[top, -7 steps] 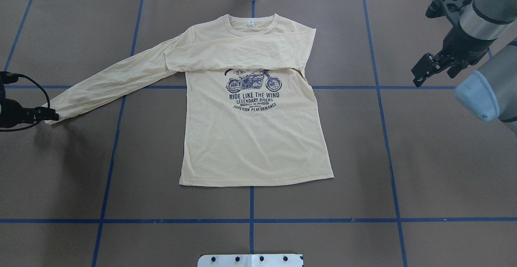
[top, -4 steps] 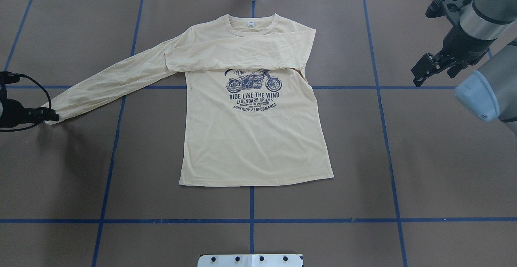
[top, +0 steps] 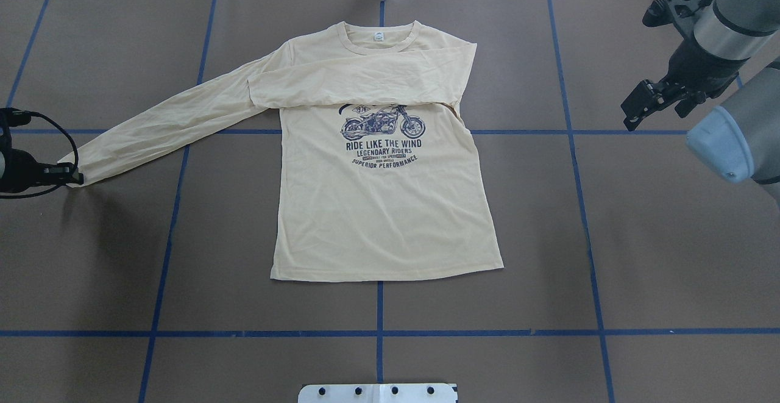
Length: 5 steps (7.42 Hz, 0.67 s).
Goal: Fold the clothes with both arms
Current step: 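Grasp the cuff of the sleeve nearest the left gripper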
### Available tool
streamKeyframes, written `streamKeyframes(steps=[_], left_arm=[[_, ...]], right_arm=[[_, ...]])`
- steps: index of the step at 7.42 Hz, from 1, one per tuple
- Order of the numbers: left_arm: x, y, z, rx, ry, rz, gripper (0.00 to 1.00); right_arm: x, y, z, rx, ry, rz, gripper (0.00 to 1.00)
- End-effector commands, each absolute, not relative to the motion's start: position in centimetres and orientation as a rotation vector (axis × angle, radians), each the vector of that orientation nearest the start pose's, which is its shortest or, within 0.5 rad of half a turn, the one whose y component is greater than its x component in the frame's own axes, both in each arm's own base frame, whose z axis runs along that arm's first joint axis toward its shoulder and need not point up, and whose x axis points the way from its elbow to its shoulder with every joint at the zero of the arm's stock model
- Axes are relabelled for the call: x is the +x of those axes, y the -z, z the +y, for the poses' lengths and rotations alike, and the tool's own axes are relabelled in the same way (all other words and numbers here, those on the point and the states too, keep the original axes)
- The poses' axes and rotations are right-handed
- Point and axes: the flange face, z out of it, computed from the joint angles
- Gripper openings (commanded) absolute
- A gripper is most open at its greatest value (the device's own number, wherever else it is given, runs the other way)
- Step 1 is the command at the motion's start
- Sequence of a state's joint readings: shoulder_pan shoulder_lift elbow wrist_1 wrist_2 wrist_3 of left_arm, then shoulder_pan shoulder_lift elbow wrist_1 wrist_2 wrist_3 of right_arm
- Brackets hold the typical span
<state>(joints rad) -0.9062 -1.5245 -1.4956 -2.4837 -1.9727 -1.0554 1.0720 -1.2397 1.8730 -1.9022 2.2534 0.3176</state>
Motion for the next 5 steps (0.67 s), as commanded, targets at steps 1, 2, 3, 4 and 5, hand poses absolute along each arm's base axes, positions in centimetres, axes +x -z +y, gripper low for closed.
streamKeyframes(steps=[1,2,3,4,5], left_arm=[[23.9,-62.5,-45.6,0.223,0.204,0.845,0.0],[24.0,-61.8,-45.8,0.225,0.209,0.858,0.0],[24.0,-60.3,-45.8,0.239,0.205,0.882,0.0],[24.0,-57.6,-45.7,0.244,0.194,0.908,0.0],[23.8,-54.2,-45.6,0.207,0.183,0.943,0.0]], right_arm=[[-21.1,-37.7,-53.7,-0.003,0.274,-0.738,1.0],[-21.1,-37.9,-53.7,-0.005,0.273,-0.736,1.0],[-20.8,-38.0,-53.7,-0.006,0.268,-0.737,1.0],[-20.2,-38.1,-53.8,-0.002,0.259,-0.736,1.0],[-19.3,-38.4,-53.3,0.002,0.25,-0.735,1.0]])
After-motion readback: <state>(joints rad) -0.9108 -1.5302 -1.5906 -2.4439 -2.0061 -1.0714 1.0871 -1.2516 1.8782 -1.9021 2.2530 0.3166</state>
